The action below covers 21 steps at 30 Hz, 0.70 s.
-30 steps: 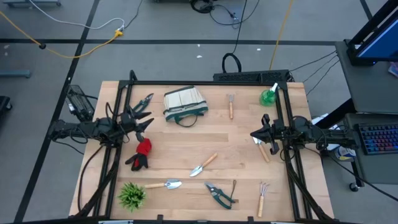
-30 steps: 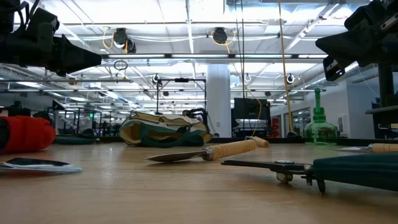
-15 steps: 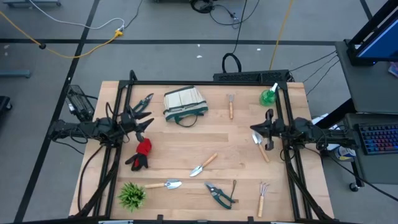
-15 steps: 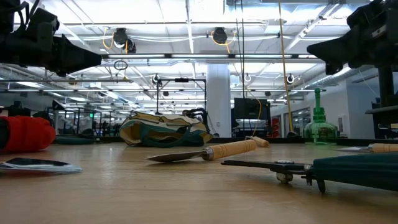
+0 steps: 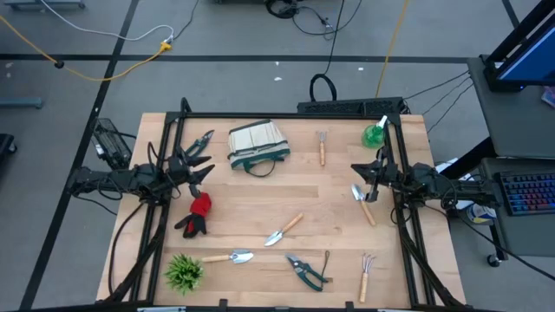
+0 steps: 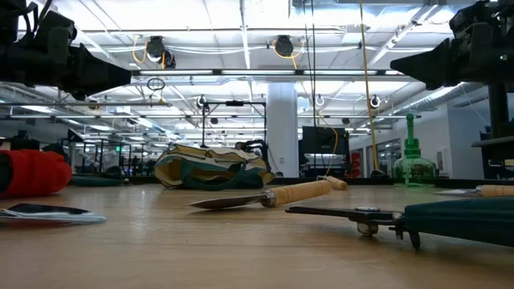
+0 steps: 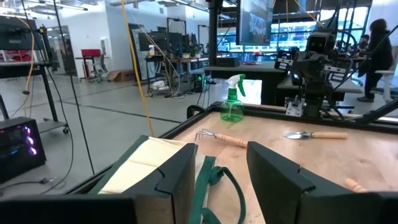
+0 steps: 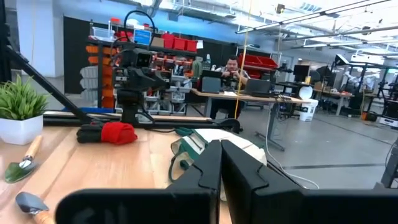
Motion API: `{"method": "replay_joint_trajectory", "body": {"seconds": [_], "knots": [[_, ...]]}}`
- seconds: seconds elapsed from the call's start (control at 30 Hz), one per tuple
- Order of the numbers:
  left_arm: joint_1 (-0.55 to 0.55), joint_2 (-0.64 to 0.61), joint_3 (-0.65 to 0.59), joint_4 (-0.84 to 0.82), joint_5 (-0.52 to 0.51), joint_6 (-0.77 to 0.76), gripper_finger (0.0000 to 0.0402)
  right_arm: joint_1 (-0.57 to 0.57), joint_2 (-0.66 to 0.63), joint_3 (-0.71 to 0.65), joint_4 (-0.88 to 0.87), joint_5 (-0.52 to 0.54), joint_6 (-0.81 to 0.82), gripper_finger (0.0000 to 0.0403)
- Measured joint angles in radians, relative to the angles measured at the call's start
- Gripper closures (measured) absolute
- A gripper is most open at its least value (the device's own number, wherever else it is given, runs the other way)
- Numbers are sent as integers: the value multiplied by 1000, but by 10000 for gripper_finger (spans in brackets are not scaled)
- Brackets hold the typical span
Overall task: Pick & Place Garden tools in Gardening bag
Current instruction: Prepare the gardening bag
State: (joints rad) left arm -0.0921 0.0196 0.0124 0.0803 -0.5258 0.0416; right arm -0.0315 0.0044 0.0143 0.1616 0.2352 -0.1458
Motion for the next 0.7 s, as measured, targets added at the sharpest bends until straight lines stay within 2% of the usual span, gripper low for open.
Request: {"method": "replay_joint_trajectory", "body": {"seconds": [0.2, 0.47, 0.7], "knots": [[0, 0, -1, 4, 0, -25, 250, 0, 0, 0, 82, -3, 1, 389], [0, 8, -2, 114, 22, -78, 250, 0, 27, 0, 210, -4, -1, 322], [0, 127, -2, 215, 23, -73, 250, 0, 125, 0, 354, -2, -19, 286]]}}
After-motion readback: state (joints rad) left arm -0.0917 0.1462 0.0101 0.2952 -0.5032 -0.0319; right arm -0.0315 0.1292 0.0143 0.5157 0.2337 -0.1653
